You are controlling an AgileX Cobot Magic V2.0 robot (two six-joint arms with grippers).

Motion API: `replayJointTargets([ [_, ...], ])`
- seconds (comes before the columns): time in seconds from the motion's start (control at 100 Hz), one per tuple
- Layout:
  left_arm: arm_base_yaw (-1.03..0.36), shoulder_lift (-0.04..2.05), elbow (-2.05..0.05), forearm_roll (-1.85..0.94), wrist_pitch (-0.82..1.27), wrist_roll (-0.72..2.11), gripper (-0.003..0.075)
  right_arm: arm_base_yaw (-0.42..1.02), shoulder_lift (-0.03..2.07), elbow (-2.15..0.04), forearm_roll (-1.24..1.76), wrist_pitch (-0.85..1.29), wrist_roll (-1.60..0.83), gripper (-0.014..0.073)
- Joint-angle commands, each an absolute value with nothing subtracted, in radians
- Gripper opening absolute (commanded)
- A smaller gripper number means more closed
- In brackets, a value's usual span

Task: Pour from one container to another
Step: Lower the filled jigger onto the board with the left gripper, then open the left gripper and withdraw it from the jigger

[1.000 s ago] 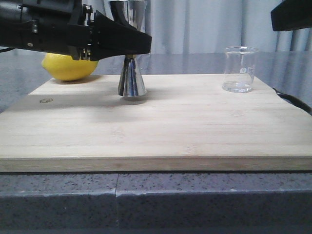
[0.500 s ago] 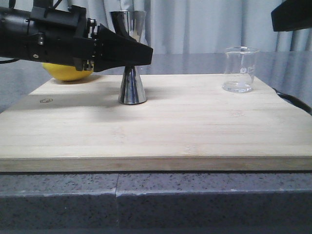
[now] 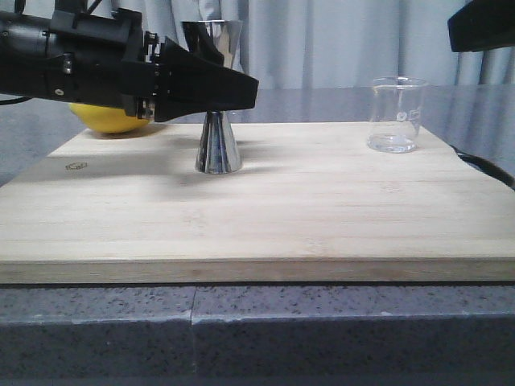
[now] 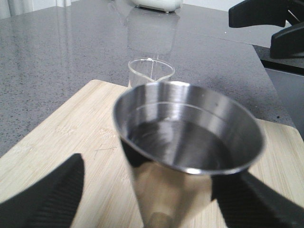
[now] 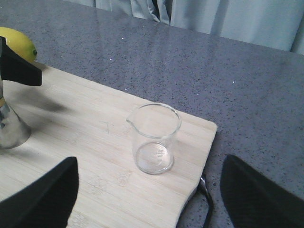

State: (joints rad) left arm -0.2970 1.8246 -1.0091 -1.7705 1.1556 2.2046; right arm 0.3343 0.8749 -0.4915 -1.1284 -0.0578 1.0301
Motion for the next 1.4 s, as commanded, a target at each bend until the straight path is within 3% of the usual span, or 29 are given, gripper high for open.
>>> replayJointTargets([
  [0.0,-0.305,1.760,-1.036,-1.807,1.265,2.201,0.0625,0.337,0.862,-0.515,-1.128,-0.077,1.032,0.0555],
  [0.44,-0.305,1.516,-1.036,-1.390,0.939,1.778,0.0627,0.337,0.862,-0.526,-1.008,-0.056,1.034,0.0555],
  [0.72,-0.305,1.282,-1.036,-0.887,0.765,1.170,0.0627,0.339,0.862,-0.588,-0.933,0.146,1.034,0.0554],
  [1.1,-0.305,1.000,-1.036,-0.171,0.807,0.340,0.0618,0.502,0.860,-0.658,-0.882,0.471,0.966,0.0554],
  [1.39,-0.305,0.863,-0.977,0.000,0.851,0.052,0.0618,0.585,0.827,-0.757,-0.587,0.735,0.708,0.0554],
])
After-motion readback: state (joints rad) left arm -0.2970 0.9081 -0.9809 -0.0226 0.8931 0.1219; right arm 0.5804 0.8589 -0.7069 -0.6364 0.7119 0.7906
